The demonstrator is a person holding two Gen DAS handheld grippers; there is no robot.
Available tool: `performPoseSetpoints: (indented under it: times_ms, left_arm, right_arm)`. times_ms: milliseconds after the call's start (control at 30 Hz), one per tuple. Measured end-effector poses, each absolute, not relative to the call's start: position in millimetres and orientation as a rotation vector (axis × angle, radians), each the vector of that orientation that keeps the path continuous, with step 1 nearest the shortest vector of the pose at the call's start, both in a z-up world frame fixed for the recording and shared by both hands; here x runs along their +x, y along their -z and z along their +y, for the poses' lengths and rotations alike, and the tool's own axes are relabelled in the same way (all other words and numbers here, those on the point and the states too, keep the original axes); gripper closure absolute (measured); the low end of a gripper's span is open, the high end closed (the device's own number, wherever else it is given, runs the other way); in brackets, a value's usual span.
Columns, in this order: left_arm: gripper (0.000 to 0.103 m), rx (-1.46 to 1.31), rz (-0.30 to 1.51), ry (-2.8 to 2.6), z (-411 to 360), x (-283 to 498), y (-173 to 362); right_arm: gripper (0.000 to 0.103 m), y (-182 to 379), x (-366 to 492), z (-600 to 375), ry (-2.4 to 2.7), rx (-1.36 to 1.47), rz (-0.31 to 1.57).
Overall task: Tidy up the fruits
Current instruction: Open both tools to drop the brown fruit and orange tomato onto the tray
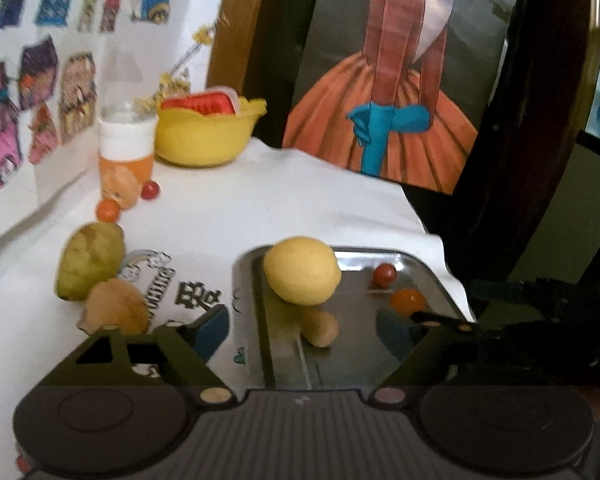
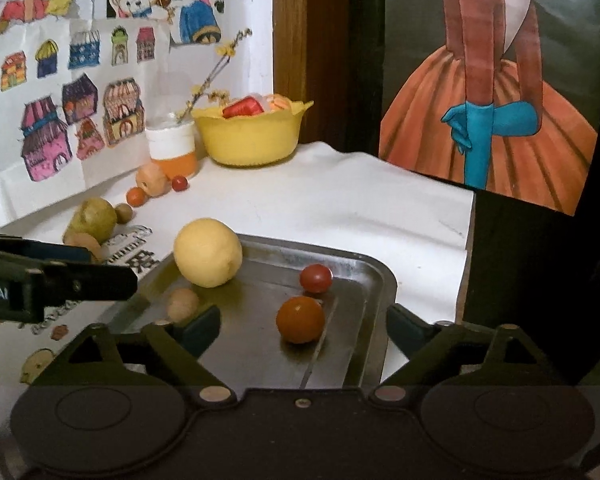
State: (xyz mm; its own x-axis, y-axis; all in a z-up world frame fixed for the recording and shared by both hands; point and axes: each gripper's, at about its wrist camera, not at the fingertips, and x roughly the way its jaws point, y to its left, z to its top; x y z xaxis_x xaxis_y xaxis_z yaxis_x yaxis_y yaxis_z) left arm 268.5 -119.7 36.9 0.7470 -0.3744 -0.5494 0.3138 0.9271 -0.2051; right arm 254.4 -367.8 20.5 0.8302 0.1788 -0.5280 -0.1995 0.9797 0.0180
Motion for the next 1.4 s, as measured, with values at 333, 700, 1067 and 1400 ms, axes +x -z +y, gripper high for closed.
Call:
performPoseSetpoints:
  times_ms: [333,700,1067,1400]
  left_arm:
    - [0.001,-0.124,0.562,0.33,-101,228,-57]
    - [0.0,-0.111,0.534,0.314,-84,171,-68]
    - [0.0,-0.11,0.565,0.286,-59,123,-58]
    - [0.0,-0.106,0.578,0.247,-39,92,-52]
  right_arm:
    - [0.001,-46,198,-359,-0.197,-0.037,0.504]
    - [0.001,-73,127,-343,-0.21,-0.064,0.459]
    - [0.001,-79,67,-320,-0.238,-0.1,0.463]
    - [0.001,-71,35,-298,-0.276,-0.106,0.486]
